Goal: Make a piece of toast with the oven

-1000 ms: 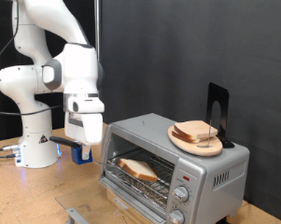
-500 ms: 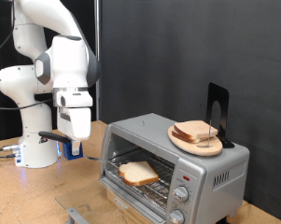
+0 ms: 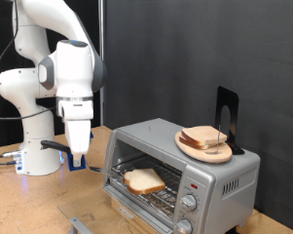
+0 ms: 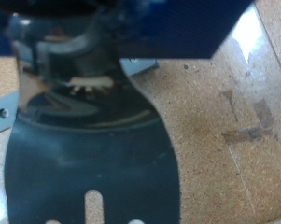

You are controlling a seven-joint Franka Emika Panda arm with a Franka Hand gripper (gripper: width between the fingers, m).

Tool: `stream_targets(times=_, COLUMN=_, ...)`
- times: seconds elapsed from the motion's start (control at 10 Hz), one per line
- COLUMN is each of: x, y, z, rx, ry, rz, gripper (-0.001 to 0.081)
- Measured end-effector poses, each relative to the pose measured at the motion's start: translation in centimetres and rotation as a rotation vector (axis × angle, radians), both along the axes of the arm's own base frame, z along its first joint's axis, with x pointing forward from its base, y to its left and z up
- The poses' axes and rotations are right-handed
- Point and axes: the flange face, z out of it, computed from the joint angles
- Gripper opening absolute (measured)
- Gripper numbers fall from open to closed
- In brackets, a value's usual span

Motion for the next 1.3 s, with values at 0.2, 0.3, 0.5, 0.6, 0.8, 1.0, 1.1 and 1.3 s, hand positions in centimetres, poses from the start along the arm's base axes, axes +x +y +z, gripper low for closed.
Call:
stream_targets(times=0.2, x=0.8, y=0.6, z=-1.5, rx=0.007, ry=0.026, rz=-0.04, gripper=0.04)
stream_targets(times=0.3, x=1.2, y=0.9, z=-2.1, rx=0.008, ry=0.036, rz=-0.044, gripper=0.04)
stream_targets(times=0.5, x=1.8, y=1.4, z=-2.9, rx=0.011, ry=0.049, rz=-0.038, gripper=0.04)
stream_targets(times=0.6, x=2.0, y=1.8, z=-3.1, rx=0.014, ry=0.049, rz=-0.034, gripper=0.04)
stream_targets(times=0.8, x=2.3, y=2.6, z=-3.0, rx=0.034, ry=0.045, rz=-0.033, gripper=0.04)
stream_targets(times=1.0, x=2.6, y=3.3, z=-2.7, rx=0.056, ry=0.034, rz=-0.016, gripper=0.04)
stream_targets(times=1.1, x=2.7, y=3.6, z=-2.5, rx=0.057, ry=0.029, rz=-0.011, gripper=0.04)
stream_targets(times=1.3, x=2.7, y=4.3, z=-2.2, rx=0.058, ry=0.023, rz=-0.001, gripper=0.04)
